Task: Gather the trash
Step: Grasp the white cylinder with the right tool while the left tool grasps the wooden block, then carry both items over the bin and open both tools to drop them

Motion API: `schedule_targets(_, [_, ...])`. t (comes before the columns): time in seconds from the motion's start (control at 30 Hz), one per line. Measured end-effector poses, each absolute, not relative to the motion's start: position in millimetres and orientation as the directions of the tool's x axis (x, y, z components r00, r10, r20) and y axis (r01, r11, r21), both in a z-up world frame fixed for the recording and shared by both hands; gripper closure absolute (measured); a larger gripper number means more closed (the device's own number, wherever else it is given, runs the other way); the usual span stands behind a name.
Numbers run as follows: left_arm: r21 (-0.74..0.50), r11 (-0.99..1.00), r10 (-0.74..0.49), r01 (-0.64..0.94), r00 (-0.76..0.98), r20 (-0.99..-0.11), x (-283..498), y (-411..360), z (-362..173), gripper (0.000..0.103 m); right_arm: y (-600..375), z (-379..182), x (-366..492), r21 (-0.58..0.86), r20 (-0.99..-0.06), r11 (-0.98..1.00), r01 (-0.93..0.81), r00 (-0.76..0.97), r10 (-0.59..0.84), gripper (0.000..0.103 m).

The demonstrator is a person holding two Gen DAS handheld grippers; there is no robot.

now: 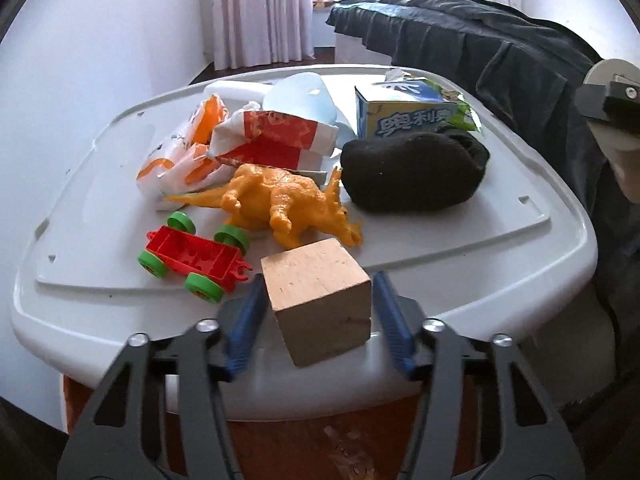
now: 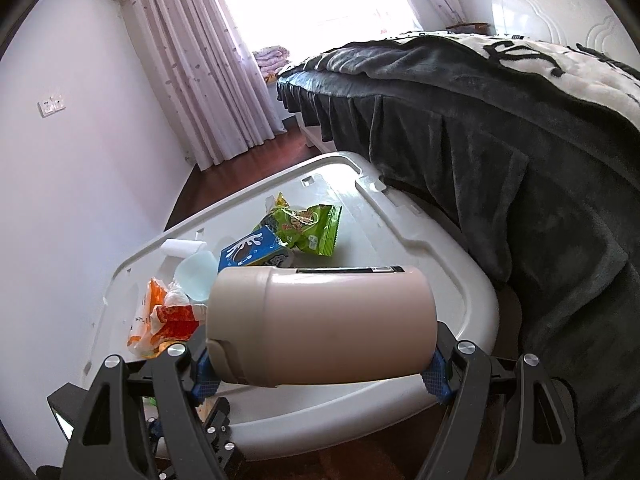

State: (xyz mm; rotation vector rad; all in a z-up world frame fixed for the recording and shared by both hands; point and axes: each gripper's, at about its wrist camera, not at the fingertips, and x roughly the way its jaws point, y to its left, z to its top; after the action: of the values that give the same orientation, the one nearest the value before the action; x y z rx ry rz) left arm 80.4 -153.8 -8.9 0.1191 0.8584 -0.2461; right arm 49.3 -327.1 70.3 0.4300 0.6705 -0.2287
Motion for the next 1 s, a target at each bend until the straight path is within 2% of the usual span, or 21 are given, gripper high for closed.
schedule_targets(0.17, [-0.024, 0.954, -0.212, 0.299, 0.614, -0.760, 79.5, -150.9, -7.7, 0.061, -326.4, 67.9, 52.3, 0.316, -0.648, 0.886, 0.339, 0.760, -0.060, 0.027])
schedule_targets(0.37, [-0.175, 0.917, -0.359, 0.359, 0.550, -0.754, 75.7, -133.2, 3.1, 0.061, -327.3, 67.4, 52.5, 0.329, -0.644, 0.884, 0.333, 0.764, -0.049, 0.027])
schedule_targets(0.53, [-0.174, 0.876, -0.423, 0.450, 0.542, -0.726, 59.4, -128.8, 21.6, 0.061, -326.8, 67.1, 52.6, 0.332, -0.644, 0.884, 0.329, 0.764, -0.043, 0.027])
schedule_targets(0.67, [-0.157, 0.876, -0.413, 0.455, 0.542, -0.732, 49.4, -122.2, 34.2, 0.061, -323.5, 65.2, 53.4, 0.315, -0.651, 0.892, 0.323, 0.758, -0.045, 0.027])
schedule_targets(0.77, [-0.100, 0.881, -0.385, 0.463, 0.578, -0.719, 33.0, -108.0, 50.8, 0.061, -318.7, 64.9, 52.8, 0.302, -0.652, 0.904, 0.304, 0.757, -0.036, 0.027])
schedule_targets(1.0, [-0.026, 0.927, -0.278, 0.373, 0.640, -0.716, 2.5, -48.2, 67.1, 0.061, -293.1, 62.2, 43.4, 0.248, -0.647, 0.945, 0.214, 0.762, -0.003, 0.027])
